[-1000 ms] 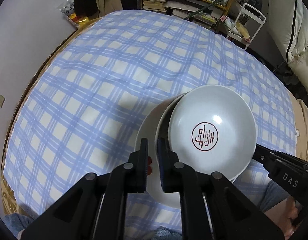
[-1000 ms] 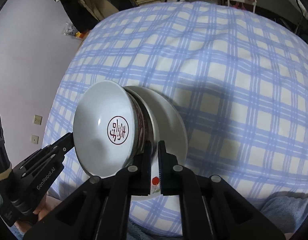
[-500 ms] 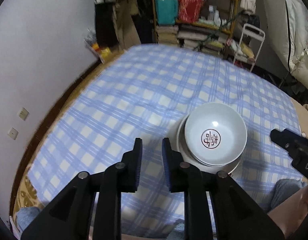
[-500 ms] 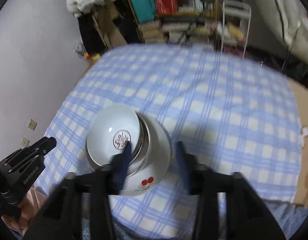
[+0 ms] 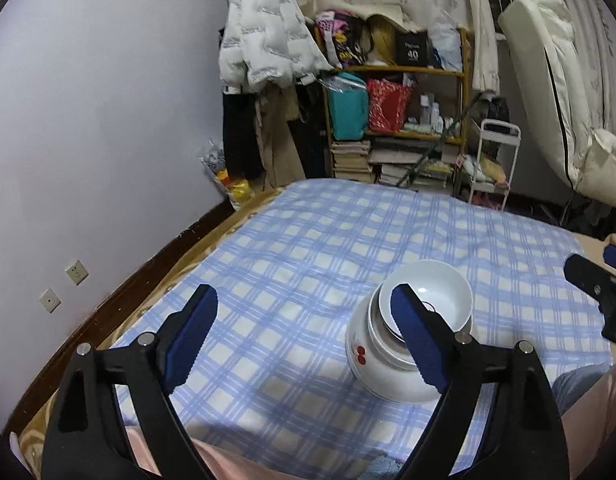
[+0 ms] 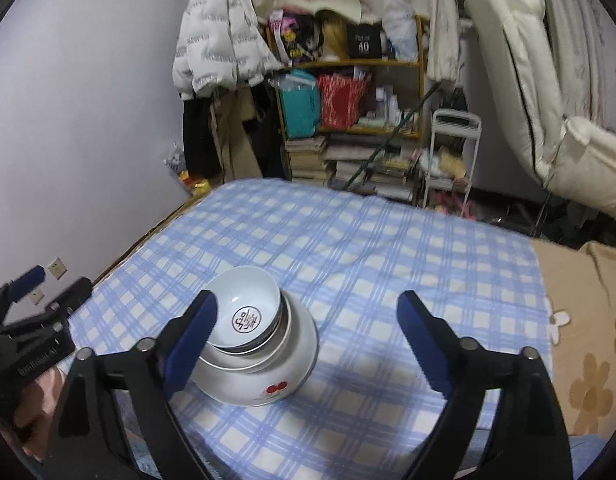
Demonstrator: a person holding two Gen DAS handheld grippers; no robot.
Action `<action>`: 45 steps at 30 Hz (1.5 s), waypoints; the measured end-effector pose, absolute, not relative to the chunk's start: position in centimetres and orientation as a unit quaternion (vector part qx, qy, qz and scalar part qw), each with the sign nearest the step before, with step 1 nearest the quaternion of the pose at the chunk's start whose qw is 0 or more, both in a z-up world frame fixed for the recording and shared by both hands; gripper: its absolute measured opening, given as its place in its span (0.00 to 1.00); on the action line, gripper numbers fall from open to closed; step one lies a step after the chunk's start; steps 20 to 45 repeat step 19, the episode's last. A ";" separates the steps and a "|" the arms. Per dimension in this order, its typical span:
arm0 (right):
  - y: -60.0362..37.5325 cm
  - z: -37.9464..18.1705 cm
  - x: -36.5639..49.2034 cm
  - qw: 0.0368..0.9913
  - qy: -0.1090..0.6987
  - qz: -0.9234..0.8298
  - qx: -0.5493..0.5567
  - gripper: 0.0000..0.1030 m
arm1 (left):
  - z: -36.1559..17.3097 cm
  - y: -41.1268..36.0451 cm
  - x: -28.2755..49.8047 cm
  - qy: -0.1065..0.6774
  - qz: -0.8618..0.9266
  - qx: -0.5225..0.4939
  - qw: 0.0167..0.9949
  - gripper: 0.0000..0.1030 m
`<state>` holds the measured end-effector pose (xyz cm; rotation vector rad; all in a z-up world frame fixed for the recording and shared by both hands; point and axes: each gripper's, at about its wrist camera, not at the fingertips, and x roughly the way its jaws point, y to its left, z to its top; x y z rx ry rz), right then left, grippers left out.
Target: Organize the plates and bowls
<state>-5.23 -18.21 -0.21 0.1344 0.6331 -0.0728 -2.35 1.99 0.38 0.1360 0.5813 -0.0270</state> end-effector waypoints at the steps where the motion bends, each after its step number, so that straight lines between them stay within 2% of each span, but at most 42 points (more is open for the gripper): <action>1: -18.1 -0.2 -5.7 0.950 0.303 -0.037 0.061 0.98 | 0.5 2.2 -2.7 0.280 -0.010 0.066 0.958 0.89; 6: -17.6 -0.3 -7.5 0.961 0.268 -0.046 0.042 1.00 | 0.7 1.9 -4.5 0.251 -0.013 0.090 0.964 0.97; 45: -17.5 -1.4 -8.5 0.963 0.260 -0.058 0.041 1.00 | 0.6 1.4 -5.5 0.244 -0.021 0.103 0.964 0.97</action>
